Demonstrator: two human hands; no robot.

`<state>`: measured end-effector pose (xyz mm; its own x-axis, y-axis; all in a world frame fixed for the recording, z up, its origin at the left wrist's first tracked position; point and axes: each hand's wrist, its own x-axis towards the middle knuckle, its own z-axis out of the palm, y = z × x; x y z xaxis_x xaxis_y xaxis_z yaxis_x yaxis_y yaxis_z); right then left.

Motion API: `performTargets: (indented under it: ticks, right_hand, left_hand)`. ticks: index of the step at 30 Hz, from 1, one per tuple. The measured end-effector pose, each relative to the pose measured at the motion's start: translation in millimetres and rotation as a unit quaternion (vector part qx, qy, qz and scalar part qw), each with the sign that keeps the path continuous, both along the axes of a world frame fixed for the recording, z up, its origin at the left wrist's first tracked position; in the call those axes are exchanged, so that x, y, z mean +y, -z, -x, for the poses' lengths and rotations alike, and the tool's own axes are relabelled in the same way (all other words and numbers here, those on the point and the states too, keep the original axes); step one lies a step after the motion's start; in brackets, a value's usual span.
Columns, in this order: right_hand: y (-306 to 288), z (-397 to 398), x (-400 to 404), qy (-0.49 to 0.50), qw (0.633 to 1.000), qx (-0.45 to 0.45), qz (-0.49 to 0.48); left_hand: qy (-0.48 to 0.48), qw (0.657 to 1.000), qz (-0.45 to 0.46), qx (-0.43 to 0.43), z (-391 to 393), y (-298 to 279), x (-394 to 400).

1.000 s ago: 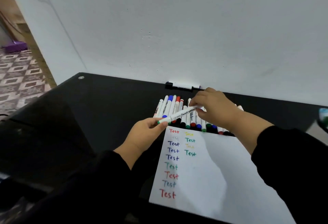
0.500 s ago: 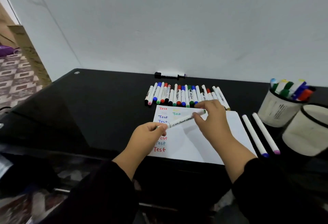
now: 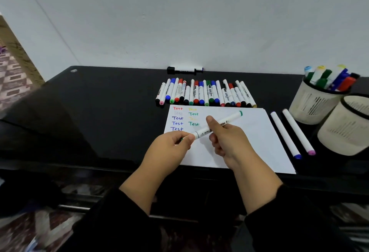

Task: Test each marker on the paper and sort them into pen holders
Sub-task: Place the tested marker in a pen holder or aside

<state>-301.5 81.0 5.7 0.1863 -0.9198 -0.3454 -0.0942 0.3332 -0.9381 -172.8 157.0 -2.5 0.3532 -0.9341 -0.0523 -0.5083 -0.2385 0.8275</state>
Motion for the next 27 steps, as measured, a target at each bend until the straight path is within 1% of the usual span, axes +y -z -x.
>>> performTargets:
  ticks: [3, 7, 12, 15, 21, 27]
  right_hand:
    - [1, -3, -1, -0.003, 1.0, -0.028, -0.01]
    - [2, -6, -4, -0.001, 0.999, -0.044, -0.002]
    - [5, -11, -5, 0.024, 0.998, -0.058, 0.022]
    - [5, -14, -7, 0.025, 0.998, -0.046, 0.043]
    - [9, -18, -12, 0.031, 0.997, -0.054, 0.045]
    - [6, -21, -15, 0.015, 0.997, -0.067, 0.047]
  left_hand:
    - [0.017, 0.999, -0.013, -0.035, -2, 1, -2]
    - [0.043, 0.997, -0.018, -0.054, -2, 2, -6]
    - [0.055, 0.997, -0.035, -0.037, -4, 1, -11]
    - [0.058, 0.998, -0.032, -0.012, -5, 1, -14]
    - [0.075, 0.995, -0.049, -0.045, -5, 1, -18]
    - [0.081, 0.995, -0.053, -0.028, -9, 0, -18]
